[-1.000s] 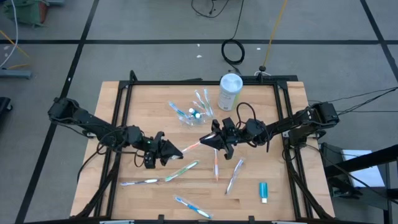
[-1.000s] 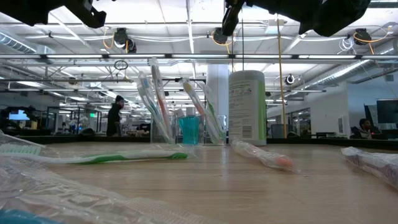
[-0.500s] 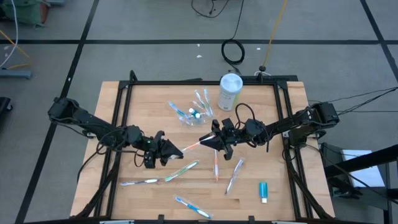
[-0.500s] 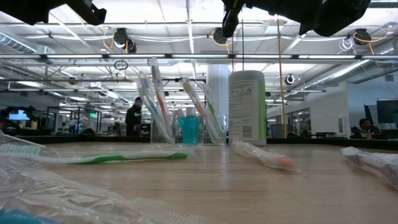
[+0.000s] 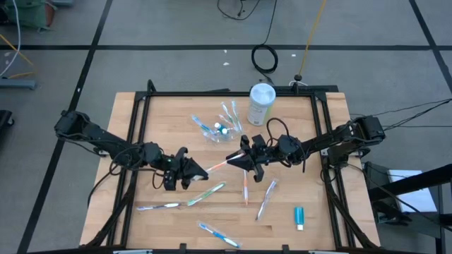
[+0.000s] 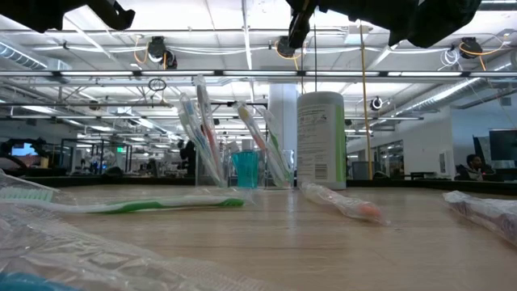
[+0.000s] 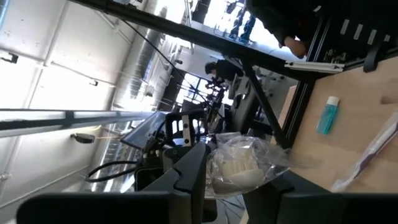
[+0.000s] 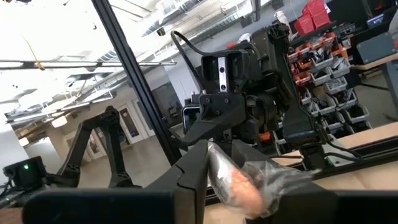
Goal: Pick & Place toothbrushing station
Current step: Put the orange toothbrush into the transparent organizer
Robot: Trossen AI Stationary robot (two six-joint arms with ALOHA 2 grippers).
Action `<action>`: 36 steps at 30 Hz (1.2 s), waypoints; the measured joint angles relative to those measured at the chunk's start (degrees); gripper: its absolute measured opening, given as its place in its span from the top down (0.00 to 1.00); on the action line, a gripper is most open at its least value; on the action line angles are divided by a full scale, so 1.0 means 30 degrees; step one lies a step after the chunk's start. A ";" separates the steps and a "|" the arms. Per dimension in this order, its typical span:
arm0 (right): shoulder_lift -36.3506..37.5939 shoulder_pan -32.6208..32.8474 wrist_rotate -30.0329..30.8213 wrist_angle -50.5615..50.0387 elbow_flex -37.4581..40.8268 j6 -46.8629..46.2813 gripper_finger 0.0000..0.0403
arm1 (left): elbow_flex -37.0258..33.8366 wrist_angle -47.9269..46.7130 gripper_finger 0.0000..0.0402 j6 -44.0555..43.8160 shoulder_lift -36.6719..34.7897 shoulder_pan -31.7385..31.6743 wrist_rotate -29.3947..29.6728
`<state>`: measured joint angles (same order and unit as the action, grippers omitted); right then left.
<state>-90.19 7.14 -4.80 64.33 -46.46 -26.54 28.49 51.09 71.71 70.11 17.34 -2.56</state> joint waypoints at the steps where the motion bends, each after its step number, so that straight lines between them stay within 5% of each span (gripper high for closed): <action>1: 0.0000 0.0000 0.0000 -0.0091 -0.0001 0.0128 0.83 | 0.0005 0.0000 0.77 -0.0058 0.0000 0.0010 0.0120; 16: 0.0012 -0.0007 0.0058 -0.1392 -0.0015 0.1014 0.62 | 0.0007 -0.0131 0.77 0.0020 0.0006 0.0640 0.1099; 24: 0.0419 -0.0202 0.0076 -0.1532 -0.0011 0.2475 0.54 | 0.0007 -0.0318 0.77 -0.0347 0.0003 0.1197 0.4594; 31: 0.0444 -0.0683 0.0080 -0.1594 -0.0014 0.3071 0.54 | 0.0022 -0.0696 0.77 -0.0762 0.0000 0.1197 0.5218; 36: 0.0444 -0.0896 0.0073 -0.2622 -0.0012 0.3160 0.54 | 0.0031 -0.0944 0.80 -0.1687 0.0000 0.1075 0.7916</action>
<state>-88.86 4.45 -4.58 56.47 -46.49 -17.06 28.58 48.26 66.65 70.11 20.56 21.19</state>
